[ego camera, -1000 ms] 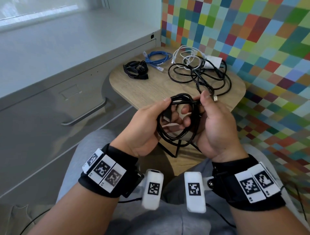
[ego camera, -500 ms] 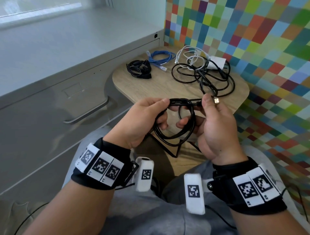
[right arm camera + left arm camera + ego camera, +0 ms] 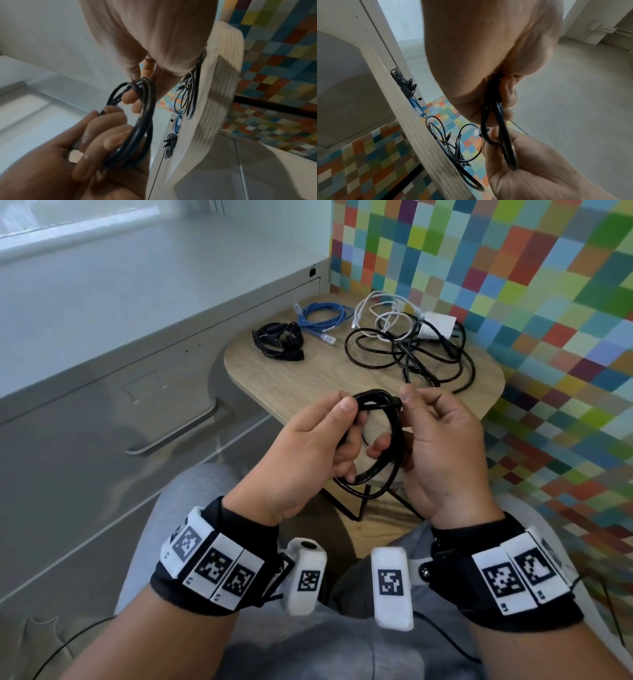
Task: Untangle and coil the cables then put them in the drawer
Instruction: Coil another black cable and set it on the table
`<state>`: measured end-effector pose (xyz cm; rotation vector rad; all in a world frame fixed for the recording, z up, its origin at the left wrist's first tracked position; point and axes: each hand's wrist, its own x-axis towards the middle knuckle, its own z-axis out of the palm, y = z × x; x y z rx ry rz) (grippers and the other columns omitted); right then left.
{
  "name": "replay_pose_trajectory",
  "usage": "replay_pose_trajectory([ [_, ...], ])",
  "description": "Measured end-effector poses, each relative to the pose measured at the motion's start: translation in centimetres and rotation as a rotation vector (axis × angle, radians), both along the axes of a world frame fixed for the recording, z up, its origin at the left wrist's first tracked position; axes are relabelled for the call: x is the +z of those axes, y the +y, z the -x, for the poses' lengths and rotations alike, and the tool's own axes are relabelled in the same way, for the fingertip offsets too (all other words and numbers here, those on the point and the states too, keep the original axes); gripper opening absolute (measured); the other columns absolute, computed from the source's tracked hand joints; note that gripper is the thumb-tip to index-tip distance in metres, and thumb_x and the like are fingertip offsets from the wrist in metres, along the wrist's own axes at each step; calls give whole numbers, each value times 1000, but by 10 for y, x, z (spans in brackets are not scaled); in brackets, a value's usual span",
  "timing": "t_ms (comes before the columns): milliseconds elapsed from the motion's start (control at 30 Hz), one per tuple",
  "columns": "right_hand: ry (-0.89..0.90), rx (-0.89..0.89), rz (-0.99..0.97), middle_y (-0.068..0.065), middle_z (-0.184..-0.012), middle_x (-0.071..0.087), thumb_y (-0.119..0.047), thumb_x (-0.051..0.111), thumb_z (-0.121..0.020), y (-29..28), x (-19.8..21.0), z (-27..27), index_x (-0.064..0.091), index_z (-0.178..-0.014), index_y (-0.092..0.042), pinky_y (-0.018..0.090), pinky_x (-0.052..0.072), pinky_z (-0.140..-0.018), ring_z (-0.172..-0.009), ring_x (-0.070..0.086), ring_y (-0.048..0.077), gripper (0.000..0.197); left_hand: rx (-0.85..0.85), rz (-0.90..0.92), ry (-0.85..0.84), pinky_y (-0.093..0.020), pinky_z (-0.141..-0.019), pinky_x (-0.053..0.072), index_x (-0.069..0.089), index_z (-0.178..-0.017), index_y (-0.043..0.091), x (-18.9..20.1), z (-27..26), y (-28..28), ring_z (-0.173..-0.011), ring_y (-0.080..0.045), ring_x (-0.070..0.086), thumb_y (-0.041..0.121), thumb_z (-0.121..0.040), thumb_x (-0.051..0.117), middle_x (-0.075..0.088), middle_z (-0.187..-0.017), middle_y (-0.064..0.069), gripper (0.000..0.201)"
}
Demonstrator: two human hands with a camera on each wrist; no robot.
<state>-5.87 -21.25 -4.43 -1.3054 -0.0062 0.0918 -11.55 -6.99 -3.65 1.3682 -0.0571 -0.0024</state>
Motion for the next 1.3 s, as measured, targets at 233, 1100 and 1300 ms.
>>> replay_pose_trajectory([
  [233, -138, 170, 183, 9, -91, 76, -23, 79, -91, -5, -3, 6, 73, -109, -12, 54, 64, -74, -70, 73, 27, 22, 166, -151, -35, -34, -55, 42, 52, -95, 11, 3, -1, -6, -45, -6, 34, 21, -113, 31, 36, -58, 5, 30],
  [1100, 140, 571, -225, 9, -73, 53, -26, 47, -99, 1, 1, 8, 52, -79, -8, 46, 52, -85, -92, 68, 32, 28, 165, -62, 26, -30, -59, 51, 60, -89, 6, 2, -6, 26, -51, -15, 39, 32, -108, 44, 32, -59, -2, 36],
  [1300, -160, 549, 331, 19, -96, 75, -11, 61, -103, -13, -1, -1, 69, -81, -19, 46, 62, -87, -101, 75, 32, 25, 117, -93, 0, -30, -69, 53, 74, -94, 8, -2, -6, 37, -64, -12, 49, 29, -96, 63, 46, -58, 7, 24],
])
